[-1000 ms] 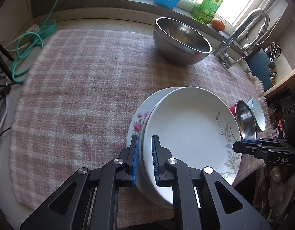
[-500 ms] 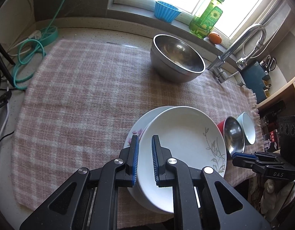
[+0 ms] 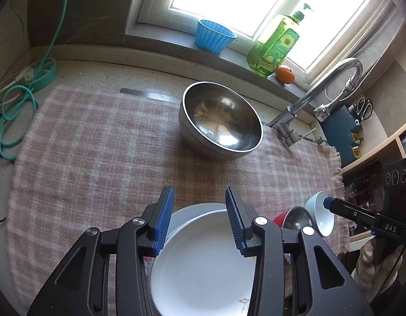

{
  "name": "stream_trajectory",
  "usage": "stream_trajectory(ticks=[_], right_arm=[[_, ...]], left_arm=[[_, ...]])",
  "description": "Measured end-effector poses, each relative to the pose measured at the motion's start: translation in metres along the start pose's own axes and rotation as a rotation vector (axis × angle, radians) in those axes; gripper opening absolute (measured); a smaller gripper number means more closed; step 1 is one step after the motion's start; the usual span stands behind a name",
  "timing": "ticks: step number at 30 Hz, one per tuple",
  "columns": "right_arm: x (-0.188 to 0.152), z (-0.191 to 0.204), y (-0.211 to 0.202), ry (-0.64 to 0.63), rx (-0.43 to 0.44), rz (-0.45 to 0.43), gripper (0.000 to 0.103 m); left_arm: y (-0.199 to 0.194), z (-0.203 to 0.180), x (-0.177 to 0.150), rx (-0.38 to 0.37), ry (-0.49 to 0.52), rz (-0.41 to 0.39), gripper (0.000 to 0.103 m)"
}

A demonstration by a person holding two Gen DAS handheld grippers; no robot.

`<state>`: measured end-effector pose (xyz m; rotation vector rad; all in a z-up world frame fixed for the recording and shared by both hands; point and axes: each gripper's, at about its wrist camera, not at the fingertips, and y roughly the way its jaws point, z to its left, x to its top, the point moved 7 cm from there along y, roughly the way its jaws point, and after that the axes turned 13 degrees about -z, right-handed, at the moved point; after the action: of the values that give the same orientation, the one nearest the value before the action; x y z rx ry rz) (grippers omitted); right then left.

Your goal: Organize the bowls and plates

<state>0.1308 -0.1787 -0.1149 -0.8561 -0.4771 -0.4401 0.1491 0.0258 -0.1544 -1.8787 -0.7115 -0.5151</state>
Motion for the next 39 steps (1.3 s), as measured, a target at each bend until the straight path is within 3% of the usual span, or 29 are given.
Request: stream_trajectory(ticks=[15,17,28,31,35,39], right_arm=[[0.055,-0.014,0.075,0.146,0.003,0.034,0.045],[0.059,-0.016,0.086,0.155,-0.002,0.041,0.045],[0.064,-0.018,0.128,0.107,-0.064,0.083,0.045],[0.062,-0.018,0.136,0.094,-0.074,0.102,0.038],[0.061,-0.020,0.147,0.094,-0.083,0.120,0.032],[0.060,-0.021,0.152,0.089,-0.078,0.136,0.025]], left_arm=[[0.068,0.023,0.038,-0.009,-0.131,0.075,0.039],[0.075,0.023,0.041,-0.016,-0.134,0.083,0.044],[0.105,0.030,0.046,0.008,-0.120,0.122,0.045],[0.111,0.031,0.045,0.004,-0.127,0.131,0.045],[0.115,0.029,0.045,0.002,-0.112,0.134,0.041],[0.119,0.026,0.045,-0.008,-0.097,0.142,0.025]])
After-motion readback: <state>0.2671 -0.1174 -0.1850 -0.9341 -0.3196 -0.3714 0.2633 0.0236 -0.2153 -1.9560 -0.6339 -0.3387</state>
